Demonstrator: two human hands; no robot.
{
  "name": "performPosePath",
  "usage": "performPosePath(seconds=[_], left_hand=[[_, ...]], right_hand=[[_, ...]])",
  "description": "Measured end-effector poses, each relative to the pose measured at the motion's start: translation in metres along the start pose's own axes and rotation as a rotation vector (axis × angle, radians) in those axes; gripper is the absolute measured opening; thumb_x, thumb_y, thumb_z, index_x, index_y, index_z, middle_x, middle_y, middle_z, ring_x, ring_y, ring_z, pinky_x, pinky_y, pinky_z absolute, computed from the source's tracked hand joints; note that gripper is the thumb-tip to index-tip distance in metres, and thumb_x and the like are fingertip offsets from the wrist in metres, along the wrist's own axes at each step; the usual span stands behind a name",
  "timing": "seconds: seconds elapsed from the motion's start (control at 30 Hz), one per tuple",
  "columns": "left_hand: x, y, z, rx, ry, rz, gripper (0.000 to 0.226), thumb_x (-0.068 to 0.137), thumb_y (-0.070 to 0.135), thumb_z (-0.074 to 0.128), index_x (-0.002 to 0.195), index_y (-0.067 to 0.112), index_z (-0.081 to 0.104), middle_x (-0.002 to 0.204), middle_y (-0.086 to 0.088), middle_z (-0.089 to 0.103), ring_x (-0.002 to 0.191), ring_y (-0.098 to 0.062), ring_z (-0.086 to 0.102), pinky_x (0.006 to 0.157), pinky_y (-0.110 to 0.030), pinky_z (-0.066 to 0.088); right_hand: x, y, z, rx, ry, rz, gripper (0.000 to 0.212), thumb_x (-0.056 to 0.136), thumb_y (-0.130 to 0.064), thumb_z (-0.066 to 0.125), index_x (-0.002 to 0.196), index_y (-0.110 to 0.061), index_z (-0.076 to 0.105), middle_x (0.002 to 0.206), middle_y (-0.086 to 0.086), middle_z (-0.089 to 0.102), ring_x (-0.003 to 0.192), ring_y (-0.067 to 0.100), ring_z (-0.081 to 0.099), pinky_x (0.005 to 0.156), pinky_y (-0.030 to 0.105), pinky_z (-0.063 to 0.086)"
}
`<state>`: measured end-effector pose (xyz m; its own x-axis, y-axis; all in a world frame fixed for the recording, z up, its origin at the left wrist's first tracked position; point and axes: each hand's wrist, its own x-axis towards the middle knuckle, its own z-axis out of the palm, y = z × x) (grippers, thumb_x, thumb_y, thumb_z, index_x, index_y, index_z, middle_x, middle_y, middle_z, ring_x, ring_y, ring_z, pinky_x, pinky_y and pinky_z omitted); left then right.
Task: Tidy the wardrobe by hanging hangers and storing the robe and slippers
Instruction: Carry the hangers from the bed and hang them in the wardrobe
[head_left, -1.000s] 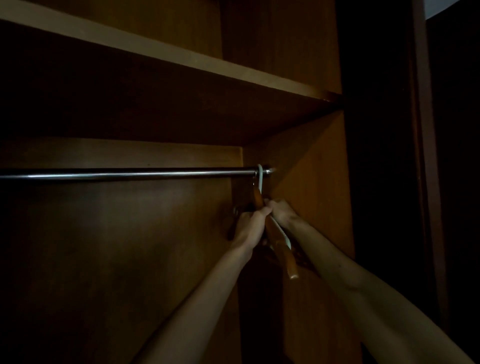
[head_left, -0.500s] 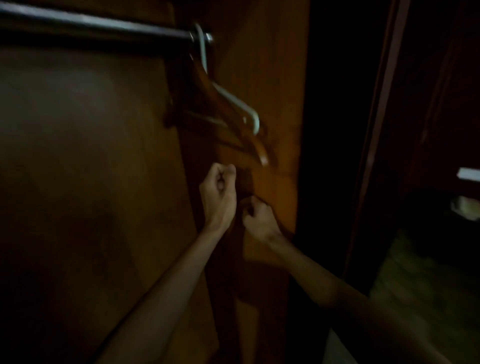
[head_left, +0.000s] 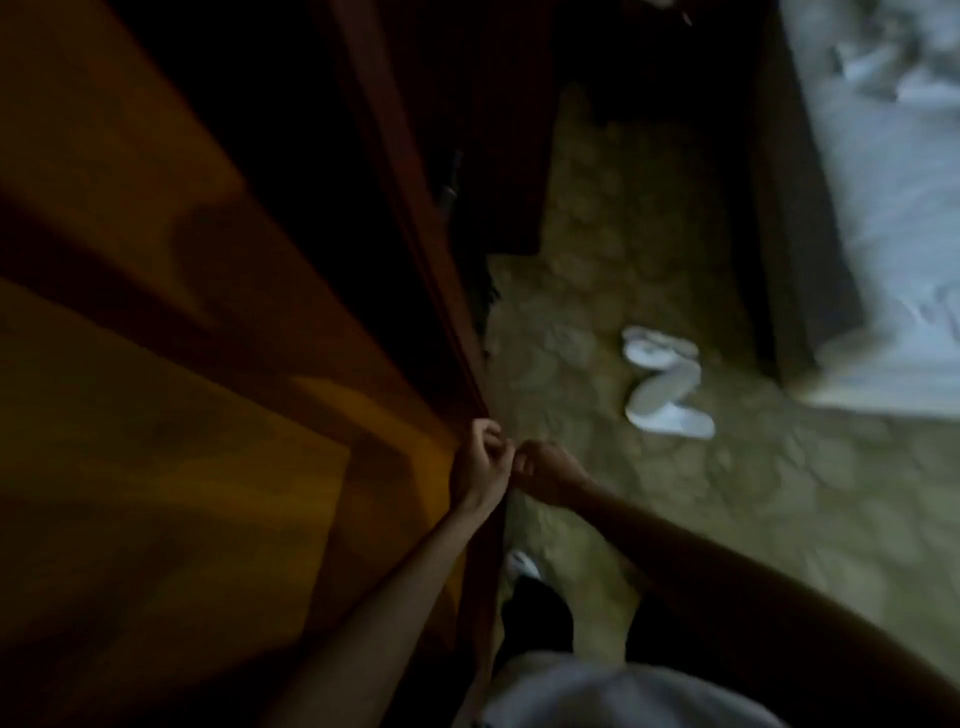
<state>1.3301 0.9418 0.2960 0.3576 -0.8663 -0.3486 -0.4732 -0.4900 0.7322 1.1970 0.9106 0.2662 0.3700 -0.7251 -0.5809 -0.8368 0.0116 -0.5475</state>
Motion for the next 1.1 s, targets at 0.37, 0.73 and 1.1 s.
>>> performPosePath(seconds=[0.37, 0.73, 1.1], left_hand=[[-0.124, -0.019, 0.264, 0.69, -0.986, 0.013, 0.005, 0.086, 0.034, 0.058, 0.084, 0.03, 0.06, 0.09, 0.0, 0.073, 0.08, -0.023, 0.071, 0.078, -0.041, 0.06], [-0.29, 0.091, 0.48, 1.138, -1.329, 0.337, 0.023, 0.099, 0.015, 0.051, 0.094, 0.002, 0.069, 0.081, -0.011, 0.069, 0.059, -0.018, 0.061, 0.051, -0.023, 0.049], [-0.319, 0.222, 0.645, 1.166, -1.274, 0.512, 0.017, 0.101, 0.018, 0.053, 0.097, 0.012, 0.069, 0.089, -0.006, 0.073, 0.069, -0.017, 0.067, 0.058, -0.026, 0.051]], right_hand=[[-0.225, 0.287, 0.068, 0.484, 0.043, 0.667, 0.027, 0.093, -0.024, 0.056, 0.1, -0.001, 0.068, 0.101, 0.012, 0.069, 0.098, 0.031, 0.063, 0.078, 0.036, 0.05], [-0.475, 0.475, 0.179, 1.16, 0.392, 1.212, 0.023, 0.093, -0.021, 0.06, 0.096, -0.003, 0.074, 0.09, 0.015, 0.075, 0.081, 0.028, 0.071, 0.075, 0.039, 0.059], [-0.489, 0.629, 0.047, 1.268, 0.562, 1.059, 0.023, 0.096, -0.021, 0.058, 0.092, -0.003, 0.072, 0.087, 0.011, 0.073, 0.071, 0.019, 0.067, 0.064, 0.03, 0.057]])
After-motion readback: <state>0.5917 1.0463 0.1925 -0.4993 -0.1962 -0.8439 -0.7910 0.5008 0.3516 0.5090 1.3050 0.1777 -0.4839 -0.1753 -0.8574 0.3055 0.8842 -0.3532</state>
